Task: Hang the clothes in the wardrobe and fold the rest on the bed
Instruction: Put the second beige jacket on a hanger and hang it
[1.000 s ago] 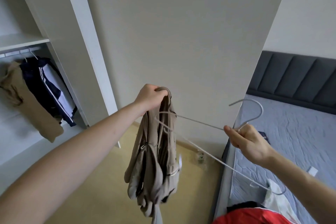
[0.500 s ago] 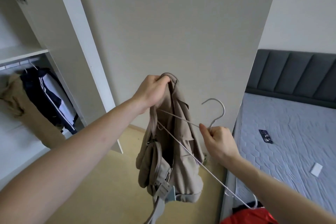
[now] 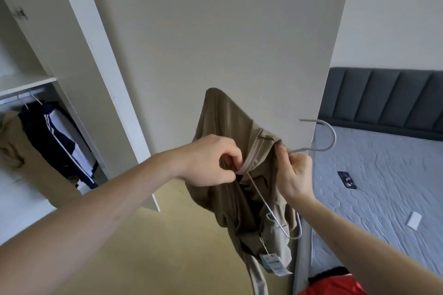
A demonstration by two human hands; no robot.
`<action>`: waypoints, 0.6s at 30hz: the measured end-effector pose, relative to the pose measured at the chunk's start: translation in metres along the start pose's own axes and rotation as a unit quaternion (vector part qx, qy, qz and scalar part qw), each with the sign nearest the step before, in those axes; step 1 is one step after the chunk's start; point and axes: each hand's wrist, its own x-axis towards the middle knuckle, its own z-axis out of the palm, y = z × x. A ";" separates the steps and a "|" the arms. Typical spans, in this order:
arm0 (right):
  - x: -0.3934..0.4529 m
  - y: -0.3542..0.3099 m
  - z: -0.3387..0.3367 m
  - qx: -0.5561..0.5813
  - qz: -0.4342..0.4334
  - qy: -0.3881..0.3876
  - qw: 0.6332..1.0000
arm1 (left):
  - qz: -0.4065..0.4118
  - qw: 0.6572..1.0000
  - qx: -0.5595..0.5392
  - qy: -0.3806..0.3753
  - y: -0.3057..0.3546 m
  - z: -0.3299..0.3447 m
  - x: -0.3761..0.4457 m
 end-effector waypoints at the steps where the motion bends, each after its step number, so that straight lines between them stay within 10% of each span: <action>1: 0.003 -0.002 -0.002 0.010 -0.008 -0.003 1.000 | 0.027 0.998 0.027 0.059 -0.001 -0.007 0.005; 6: 0.017 -0.015 -0.012 0.039 -0.036 -0.019 0.998 | 0.101 0.929 0.306 0.180 -0.022 -0.036 0.045; 12: 0.032 -0.015 -0.036 -0.003 -0.071 -0.047 0.996 | 0.184 0.894 0.297 0.282 -0.016 -0.046 0.076; 18: 0.028 -0.002 -0.042 -0.019 -0.046 -0.048 0.998 | 0.096 0.955 0.256 0.111 -0.018 -0.036 0.093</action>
